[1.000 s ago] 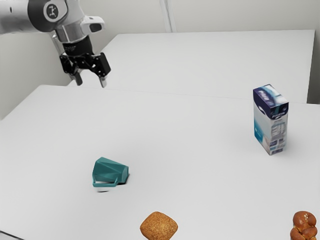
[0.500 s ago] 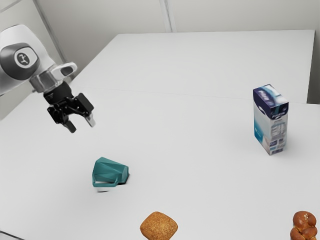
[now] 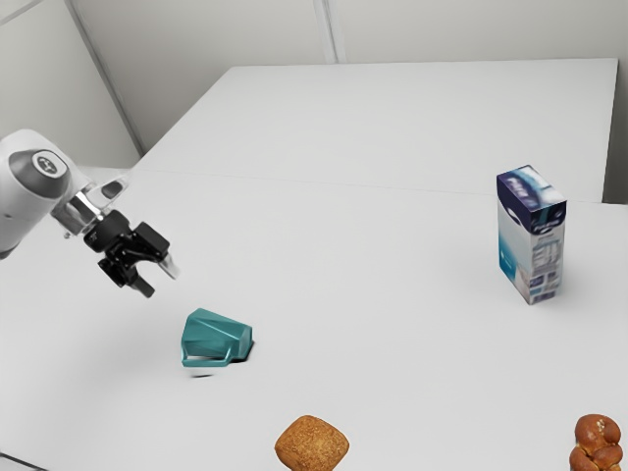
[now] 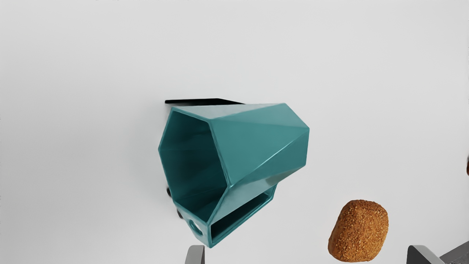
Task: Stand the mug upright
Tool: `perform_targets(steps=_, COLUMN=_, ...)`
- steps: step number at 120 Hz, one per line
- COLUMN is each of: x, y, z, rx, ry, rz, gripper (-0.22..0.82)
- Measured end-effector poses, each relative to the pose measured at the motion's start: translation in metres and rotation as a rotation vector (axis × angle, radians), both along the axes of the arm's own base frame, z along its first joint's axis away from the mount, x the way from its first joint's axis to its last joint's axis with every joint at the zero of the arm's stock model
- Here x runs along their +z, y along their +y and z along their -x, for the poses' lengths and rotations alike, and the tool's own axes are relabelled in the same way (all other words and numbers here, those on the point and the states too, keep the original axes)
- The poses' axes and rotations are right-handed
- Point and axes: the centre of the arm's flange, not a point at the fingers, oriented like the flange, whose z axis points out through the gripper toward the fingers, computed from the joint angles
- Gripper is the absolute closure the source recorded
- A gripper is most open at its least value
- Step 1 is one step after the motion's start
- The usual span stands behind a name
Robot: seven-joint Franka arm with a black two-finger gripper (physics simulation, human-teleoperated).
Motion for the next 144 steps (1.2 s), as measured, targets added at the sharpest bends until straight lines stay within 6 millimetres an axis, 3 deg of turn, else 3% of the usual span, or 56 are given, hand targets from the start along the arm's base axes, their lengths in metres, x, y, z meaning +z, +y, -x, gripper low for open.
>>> perform_targets(steps=46, x=-0.072, y=0.030, z=-0.002, rx=-0.023, ry=-0.016, rz=0.130, gripper=0.00)
perform_targets(steps=65, x=-0.089, y=0.023, z=-0.005, rx=-0.055, ry=-0.026, rz=0.181, gripper=0.00)
perform_targets(steps=113, x=-0.110, y=-0.007, z=-0.005, rx=-0.129, ry=-0.030, rz=0.329, gripper=0.00)
perform_targets(steps=144, x=-0.118, y=-0.018, z=-0.006, rx=-0.142, ry=-0.057, rz=0.399, gripper=0.25)
